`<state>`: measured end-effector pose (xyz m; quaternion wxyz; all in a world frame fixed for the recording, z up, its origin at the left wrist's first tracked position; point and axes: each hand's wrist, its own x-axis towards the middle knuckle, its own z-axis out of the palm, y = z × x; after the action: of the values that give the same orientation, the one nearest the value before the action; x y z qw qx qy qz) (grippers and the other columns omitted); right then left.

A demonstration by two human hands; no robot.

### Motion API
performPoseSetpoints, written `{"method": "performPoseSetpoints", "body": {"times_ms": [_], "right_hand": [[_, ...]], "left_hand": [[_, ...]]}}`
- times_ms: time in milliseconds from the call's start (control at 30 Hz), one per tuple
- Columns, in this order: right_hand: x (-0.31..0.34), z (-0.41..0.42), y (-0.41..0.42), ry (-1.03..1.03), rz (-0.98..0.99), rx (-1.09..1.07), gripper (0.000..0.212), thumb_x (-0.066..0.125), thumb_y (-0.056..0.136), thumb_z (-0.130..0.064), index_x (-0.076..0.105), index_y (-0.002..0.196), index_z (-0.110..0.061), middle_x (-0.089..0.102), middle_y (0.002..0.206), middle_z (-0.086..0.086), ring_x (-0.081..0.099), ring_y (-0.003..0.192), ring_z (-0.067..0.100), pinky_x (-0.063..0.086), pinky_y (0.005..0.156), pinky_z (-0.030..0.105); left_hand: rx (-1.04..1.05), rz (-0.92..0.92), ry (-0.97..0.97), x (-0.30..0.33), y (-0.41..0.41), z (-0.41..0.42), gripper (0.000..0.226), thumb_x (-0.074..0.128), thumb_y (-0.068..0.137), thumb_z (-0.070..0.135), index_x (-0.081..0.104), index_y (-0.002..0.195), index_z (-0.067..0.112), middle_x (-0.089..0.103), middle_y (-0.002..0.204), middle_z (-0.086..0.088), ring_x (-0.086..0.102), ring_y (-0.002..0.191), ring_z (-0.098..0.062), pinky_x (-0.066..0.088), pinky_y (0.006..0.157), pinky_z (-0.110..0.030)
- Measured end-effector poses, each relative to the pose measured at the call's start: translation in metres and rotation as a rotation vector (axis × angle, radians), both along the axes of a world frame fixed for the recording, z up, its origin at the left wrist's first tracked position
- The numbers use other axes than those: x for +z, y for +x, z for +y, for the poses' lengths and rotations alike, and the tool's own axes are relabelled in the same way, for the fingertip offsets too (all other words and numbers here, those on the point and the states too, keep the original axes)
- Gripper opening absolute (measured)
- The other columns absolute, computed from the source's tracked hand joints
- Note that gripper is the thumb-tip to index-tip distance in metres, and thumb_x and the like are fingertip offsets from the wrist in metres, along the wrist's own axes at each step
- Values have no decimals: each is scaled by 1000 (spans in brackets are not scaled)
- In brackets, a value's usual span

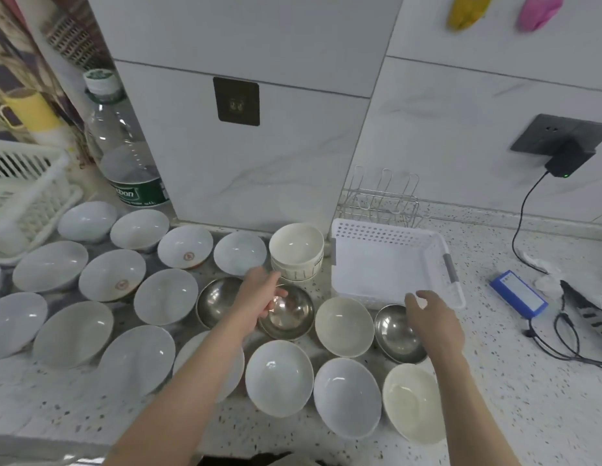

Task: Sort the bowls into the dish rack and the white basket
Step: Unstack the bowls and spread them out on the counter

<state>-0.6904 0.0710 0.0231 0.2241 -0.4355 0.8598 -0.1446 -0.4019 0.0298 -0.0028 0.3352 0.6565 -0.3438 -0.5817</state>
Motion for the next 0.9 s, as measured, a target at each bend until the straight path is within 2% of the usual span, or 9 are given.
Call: {"method": "performPoseSetpoints", "body": {"times_ms": [100,200,300,433,567,667,733,800,900], "right_hand": [[7,-18,34,-30,-73,63,45,44,95,-44,53,134,-23,69,113,8,62,103,28,46,85,38],[10,-35,64,-26,-142,108,43,45,94,-43,53,132,-25,73,96,3,64,95,23,47,80,34],[10,-47,89,-18,-178,121,42,46,92,-42,54,130,-28,72,77,-6,64,92,18,46,80,34],[3,-49,106,-8,-236,109,41,46,92,-39,54,131,-27,72,76,-8,58,78,1,43,79,33],[-8,-40,113,-52,-311,18,38,47,91,-36,57,126,-26,71,69,-9,60,81,10,48,77,35],[-12,-33,119,-145,-301,-63,32,47,91,-35,61,119,-29,70,68,-11,61,75,7,49,71,34],[-14,-30,123,-191,-296,-91,30,48,92,-34,63,117,-29,70,67,-11,62,78,7,50,73,35],[-15,-29,127,-207,-308,-105,28,48,92,-34,63,116,-30,70,68,-11,62,79,7,49,71,34],[-15,-29,132,-209,-355,-117,25,49,91,-35,63,112,-31,71,67,-11,61,74,7,43,63,29]], "left_hand": [[-58,-91,13,1,6,-31,53,52,96,36,28,142,25,73,92,-11,44,45,-9,29,34,-15],[-151,-167,17,-4,10,-55,67,48,96,32,13,153,25,72,99,-15,47,40,-9,27,33,-14],[-201,-181,0,-11,14,-71,66,48,95,30,16,153,27,70,106,-16,47,28,-6,29,31,-15],[-255,-161,6,-18,19,-80,61,51,94,24,23,148,26,70,108,-17,51,29,-9,29,31,-15],[-311,-112,-30,-17,20,-83,44,47,92,14,39,135,25,69,104,-16,53,29,-7,25,29,-14],[-321,-106,-30,-13,20,-86,41,45,89,10,44,128,25,70,97,-15,53,29,-7,24,30,-14],[-302,-69,-17,-11,18,-87,40,44,89,8,45,124,26,71,85,-12,51,28,-8,23,30,-13],[-272,-21,-1,-8,17,-88,43,43,89,8,43,126,31,72,72,-11,47,26,-7,22,29,-15],[-248,20,-3,-5,16,-88,55,40,89,4,38,136,32,71,74,-16,48,28,-7,24,30,-15]]}}
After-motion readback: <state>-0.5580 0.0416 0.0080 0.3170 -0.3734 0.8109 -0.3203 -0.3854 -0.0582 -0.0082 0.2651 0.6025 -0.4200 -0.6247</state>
